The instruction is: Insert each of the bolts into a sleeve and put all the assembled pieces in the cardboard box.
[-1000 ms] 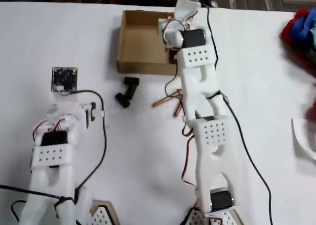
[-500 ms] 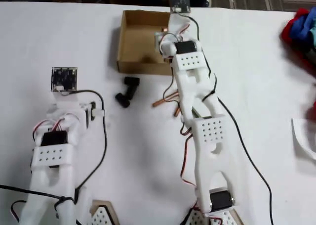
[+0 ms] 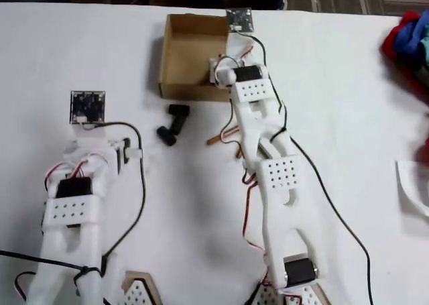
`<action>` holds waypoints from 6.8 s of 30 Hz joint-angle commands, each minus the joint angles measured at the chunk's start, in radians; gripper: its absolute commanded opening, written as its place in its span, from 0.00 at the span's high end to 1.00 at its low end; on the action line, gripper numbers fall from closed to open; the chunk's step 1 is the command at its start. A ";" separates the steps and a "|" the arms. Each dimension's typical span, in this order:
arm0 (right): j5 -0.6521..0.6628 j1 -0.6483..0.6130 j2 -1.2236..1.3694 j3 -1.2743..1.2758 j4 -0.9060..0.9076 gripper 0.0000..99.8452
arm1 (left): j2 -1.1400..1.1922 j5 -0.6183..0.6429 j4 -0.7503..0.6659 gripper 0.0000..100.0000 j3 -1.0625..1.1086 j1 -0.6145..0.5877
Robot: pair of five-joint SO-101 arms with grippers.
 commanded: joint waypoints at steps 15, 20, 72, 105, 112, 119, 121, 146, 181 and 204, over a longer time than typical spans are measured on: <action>0.009 -0.008 -0.030 -0.100 0.018 0.84 | -0.015 -0.008 -0.018 0.78 -0.004 0.002; 0.009 -0.005 -0.030 -0.242 0.128 0.85 | -0.015 -0.006 -0.018 0.78 -0.010 -0.005; 0.123 0.016 -1.194 0.654 0.745 0.97 | -0.502 -0.003 0.500 0.78 -0.653 -0.005; 0.215 0.088 -1.840 1.814 0.153 0.97 | -1.043 -0.002 0.565 0.78 -0.400 0.000; 0.218 0.142 -1.840 1.950 0.108 0.97 | -1.043 -0.002 0.565 0.78 -0.398 0.000; 0.218 0.139 -1.839 2.061 -0.021 0.88 | -1.043 -0.008 0.703 0.78 -0.308 -0.006; 0.218 0.134 -1.839 2.067 -0.035 0.82 | -1.043 -0.003 0.756 0.78 -0.298 -0.002; 0.279 -0.245 -0.717 0.721 0.504 0.80 | -1.043 -1.082 0.879 0.78 -0.265 -0.025; 0.278 -0.453 -0.214 0.161 0.581 0.80 | -1.043 -0.419 0.261 0.78 0.188 -0.736; 0.278 -0.449 -0.125 0.160 0.710 0.85 | -1.043 -0.419 0.261 0.78 0.185 -0.736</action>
